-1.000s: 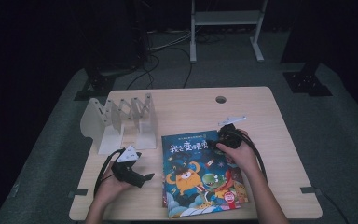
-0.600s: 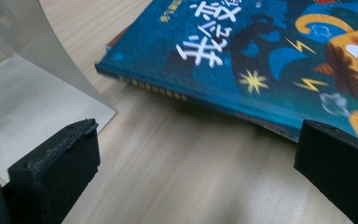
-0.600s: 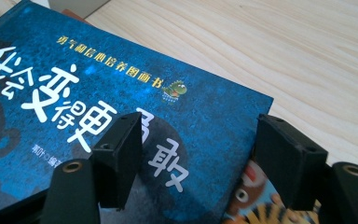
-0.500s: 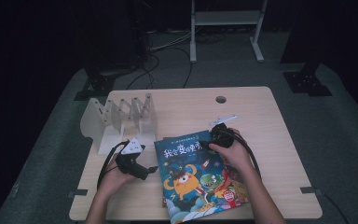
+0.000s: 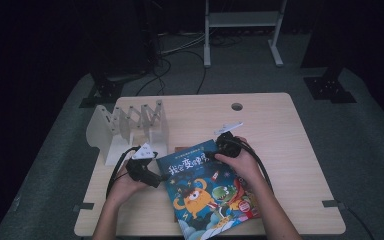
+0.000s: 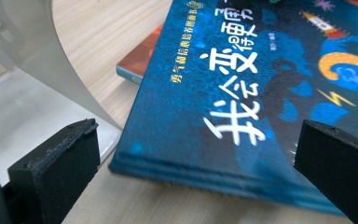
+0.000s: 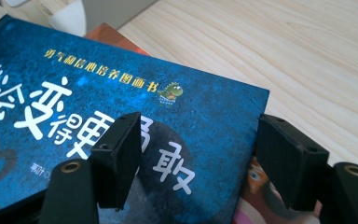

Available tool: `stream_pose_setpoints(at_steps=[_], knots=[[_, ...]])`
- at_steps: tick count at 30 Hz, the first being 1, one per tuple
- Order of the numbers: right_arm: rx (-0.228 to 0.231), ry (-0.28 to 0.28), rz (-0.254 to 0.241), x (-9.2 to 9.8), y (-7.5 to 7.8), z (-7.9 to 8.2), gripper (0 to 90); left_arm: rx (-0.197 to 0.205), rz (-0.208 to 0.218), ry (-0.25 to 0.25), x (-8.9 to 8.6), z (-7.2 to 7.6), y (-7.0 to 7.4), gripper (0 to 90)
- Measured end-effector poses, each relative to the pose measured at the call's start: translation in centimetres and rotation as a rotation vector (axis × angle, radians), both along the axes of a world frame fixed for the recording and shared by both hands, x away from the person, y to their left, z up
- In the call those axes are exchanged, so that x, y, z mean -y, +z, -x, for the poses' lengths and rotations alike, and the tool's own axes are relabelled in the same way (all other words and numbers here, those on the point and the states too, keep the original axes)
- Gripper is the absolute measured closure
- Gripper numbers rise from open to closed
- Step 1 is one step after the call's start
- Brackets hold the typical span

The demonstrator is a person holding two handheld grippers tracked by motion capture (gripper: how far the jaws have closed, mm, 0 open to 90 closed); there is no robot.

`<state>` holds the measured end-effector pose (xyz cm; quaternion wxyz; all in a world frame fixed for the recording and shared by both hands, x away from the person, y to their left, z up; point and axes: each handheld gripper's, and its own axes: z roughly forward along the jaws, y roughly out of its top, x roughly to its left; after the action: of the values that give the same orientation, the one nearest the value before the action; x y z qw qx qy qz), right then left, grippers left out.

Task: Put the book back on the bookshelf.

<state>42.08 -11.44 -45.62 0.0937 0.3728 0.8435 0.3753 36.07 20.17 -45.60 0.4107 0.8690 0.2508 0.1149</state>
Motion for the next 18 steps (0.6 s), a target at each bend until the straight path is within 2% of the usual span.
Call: stream_pose_setpoints(at_steps=[2,4,7,10,12,18], knots=[[-0.001,0.009,-0.003,-0.4,0.0,0.0,31.2,-0.008,-0.009,-0.012,0.1,0.0,-0.1,0.0],[0.001,0.016,0.002,-0.8,0.0,0.0,31.1,-0.015,0.009,-0.023,0.2,0.1,-0.1,0.0],[0.003,0.026,0.001,-1.4,0.1,0.0,31.1,-0.015,-0.011,-0.018,0.2,0.0,-0.2,0.0],[0.006,0.03,-0.002,-1.6,0.0,0.0,31.1,-0.023,-0.012,-0.013,0.2,0.0,-0.4,0.0],[0.009,0.035,-0.004,-2.0,0.0,0.1,31.0,-0.042,0.005,-0.016,0.1,0.0,-0.6,0.0],[0.032,0.041,0.024,-1.8,0.4,0.5,34.3,-0.063,0.012,-0.019,0.1,0.2,-0.7,0.0]])
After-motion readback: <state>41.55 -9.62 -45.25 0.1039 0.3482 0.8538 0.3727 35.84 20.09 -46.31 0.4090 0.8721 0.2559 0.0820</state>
